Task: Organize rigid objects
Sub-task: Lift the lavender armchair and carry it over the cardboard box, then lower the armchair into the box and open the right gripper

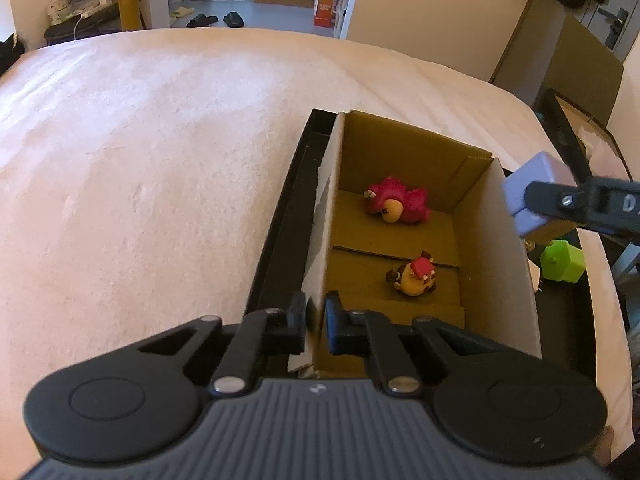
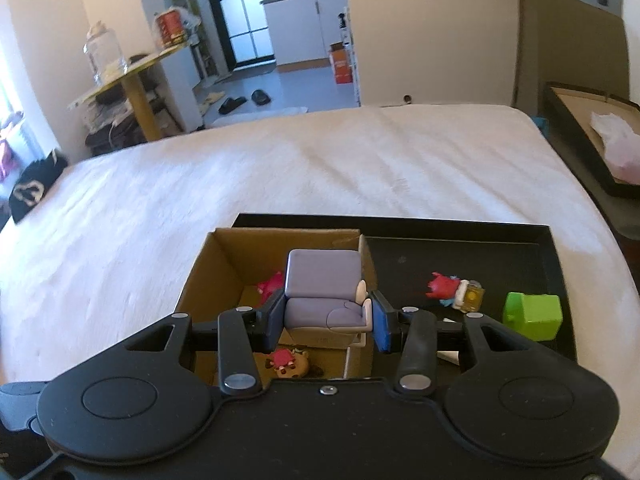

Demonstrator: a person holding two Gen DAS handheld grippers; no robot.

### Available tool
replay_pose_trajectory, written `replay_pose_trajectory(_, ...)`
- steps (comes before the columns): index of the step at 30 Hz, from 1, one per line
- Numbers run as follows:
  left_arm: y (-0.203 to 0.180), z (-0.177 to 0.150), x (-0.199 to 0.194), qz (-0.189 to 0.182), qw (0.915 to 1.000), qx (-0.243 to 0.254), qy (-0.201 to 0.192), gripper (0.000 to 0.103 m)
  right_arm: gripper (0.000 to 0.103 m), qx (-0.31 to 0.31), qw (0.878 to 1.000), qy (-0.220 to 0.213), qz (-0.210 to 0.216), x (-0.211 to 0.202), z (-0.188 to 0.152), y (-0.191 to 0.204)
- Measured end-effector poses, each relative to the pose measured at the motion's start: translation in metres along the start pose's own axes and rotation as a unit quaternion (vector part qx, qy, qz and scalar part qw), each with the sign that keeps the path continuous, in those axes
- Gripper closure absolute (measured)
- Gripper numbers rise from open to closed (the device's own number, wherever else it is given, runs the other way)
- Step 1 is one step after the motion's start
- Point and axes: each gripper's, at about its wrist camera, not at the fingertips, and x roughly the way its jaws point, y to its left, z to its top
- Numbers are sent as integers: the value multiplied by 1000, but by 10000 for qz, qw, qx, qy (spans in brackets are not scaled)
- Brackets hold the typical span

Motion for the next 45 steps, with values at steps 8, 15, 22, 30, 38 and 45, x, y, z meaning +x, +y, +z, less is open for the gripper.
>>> replay_pose_trajectory(8,6,-1,-1,-113,9999,-100,-43,94,60,-524,9984,184,-84,23,3,21)
replay_pose_trajectory(15,10,-1,-2,-315,9994,-149,-56,92,59,-757,9965,0,-349,28,10,26)
replay_pose_trajectory(22,10,0,-2,-264,9995,-162,-35,93,59,-497,9979,40,-408,8,1,9)
replay_pose_trajectory(30,6,-2,-3,-187,9998,-19,-61,93,59,-151,9985,128,-501,-4,-10,-21)
replay_pose_trajectory(38,0,-3,-4,-9,9999,93,-62,91,57,118,9981,106,-599,-14,-22,-51)
replay_pose_trajectory(45,-6,-4,-5,251,9993,267,-65,89,44,410,9960,-9,-790,-15,-37,-75)
